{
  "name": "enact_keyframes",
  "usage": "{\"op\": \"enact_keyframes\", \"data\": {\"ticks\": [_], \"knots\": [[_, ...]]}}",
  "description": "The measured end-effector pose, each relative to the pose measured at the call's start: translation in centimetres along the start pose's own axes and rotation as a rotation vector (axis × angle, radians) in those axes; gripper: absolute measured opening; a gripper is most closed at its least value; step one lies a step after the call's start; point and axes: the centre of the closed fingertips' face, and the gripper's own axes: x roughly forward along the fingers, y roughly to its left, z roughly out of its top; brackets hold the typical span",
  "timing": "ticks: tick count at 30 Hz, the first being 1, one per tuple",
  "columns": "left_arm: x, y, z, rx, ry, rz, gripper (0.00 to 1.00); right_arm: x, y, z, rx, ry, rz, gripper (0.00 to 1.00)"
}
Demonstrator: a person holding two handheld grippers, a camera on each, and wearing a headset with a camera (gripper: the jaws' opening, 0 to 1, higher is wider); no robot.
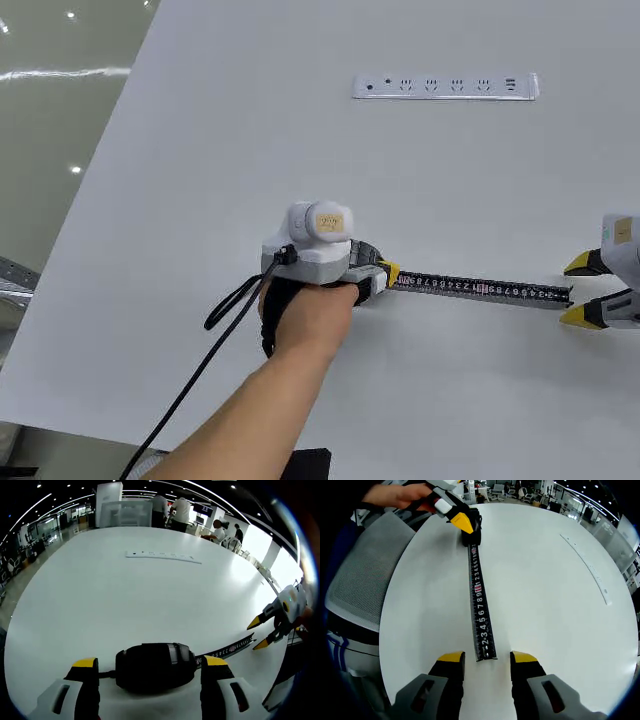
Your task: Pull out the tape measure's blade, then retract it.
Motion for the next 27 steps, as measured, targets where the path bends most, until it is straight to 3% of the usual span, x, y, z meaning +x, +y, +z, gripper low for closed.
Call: {"op": "enact_keyframes", "data": {"ticks": [14, 27], "knots": [[0.14, 0.10, -0.28, -0.010, 0.007, 0.005, 0.78, 0.33, -0.26, -0.16, -0.036, 0.000, -0.017, 0.21], [0.22, 0.18, -0.47, -0.014, 0.014, 0.006, 0.76, 0.28, -0.12, -0.23, -0.006, -0.015, -0.032, 0.17]]}}
